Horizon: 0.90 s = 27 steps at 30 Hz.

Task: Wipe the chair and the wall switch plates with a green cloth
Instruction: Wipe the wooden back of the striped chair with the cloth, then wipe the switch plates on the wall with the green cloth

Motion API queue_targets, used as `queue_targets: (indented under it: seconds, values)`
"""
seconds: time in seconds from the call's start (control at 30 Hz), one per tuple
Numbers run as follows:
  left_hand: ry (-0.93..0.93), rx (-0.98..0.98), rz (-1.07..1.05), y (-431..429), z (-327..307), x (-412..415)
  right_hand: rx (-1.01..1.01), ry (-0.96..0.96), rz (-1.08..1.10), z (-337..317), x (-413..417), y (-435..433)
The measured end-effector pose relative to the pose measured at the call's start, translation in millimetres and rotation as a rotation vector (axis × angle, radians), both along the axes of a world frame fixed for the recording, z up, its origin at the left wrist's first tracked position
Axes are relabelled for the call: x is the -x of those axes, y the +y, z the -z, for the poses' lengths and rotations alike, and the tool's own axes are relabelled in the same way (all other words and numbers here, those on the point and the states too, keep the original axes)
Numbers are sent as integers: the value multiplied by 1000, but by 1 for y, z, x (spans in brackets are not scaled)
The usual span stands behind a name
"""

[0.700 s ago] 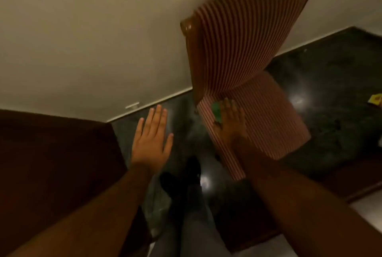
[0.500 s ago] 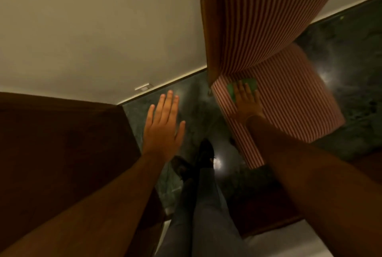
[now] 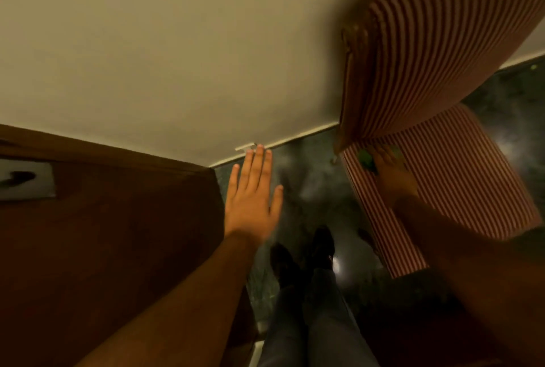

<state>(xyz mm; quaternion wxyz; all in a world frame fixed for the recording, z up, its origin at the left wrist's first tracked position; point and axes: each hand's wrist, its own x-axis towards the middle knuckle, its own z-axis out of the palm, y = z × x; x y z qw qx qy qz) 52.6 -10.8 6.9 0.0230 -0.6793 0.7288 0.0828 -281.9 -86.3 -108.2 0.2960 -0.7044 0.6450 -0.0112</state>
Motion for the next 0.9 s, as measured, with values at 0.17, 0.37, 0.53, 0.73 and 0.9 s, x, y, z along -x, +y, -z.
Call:
queue_targets:
  seconds: [0.17,0.37,0.53,0.73,0.9]
  values:
    - [-53,99,-77,-7,-87,-48,267,-130,-138,-65,-66,21]
    - [-47,251,-381,-25,-195,-104,527,-450,-211,-217,-176,-2]
    - [-46,482,-332,-60,-304,-132,766,-600,-247,-371,-241,-33]
    - [-34,735,-308,-106,-391,-155,984,-691,-350,-472,-278,-68]
    - [-94,919,-241,-142,-441,-182,1102,-623,-422,-485,-306,-89]
